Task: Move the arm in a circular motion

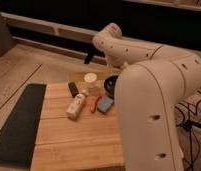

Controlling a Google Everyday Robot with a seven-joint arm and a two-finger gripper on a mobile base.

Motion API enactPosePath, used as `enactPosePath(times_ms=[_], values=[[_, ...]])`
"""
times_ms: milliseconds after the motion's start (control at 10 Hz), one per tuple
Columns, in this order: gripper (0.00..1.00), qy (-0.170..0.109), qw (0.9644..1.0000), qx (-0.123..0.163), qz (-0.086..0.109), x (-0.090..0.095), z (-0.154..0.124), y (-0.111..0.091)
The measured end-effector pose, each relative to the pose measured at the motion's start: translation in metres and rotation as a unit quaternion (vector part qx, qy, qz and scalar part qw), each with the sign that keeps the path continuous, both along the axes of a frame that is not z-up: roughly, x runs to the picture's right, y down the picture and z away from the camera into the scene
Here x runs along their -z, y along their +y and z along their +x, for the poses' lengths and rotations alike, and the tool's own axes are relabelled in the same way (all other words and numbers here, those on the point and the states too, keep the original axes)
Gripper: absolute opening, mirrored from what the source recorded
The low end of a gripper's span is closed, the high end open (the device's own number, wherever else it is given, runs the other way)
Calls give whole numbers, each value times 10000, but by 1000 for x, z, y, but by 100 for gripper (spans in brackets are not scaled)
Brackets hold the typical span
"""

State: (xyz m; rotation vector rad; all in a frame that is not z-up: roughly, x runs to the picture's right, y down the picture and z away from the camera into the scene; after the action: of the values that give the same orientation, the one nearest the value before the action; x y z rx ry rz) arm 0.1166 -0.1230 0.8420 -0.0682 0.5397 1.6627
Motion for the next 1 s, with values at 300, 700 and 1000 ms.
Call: enactPosePath(times_ms=[300,700,1000], values=[[65,-1460,9871,662,-18,-29,-102,-6],[65,-2815,9373,1885,-818,-13,-235,73],[65,-2825,9256,2302,-1024,20,-264,106]])
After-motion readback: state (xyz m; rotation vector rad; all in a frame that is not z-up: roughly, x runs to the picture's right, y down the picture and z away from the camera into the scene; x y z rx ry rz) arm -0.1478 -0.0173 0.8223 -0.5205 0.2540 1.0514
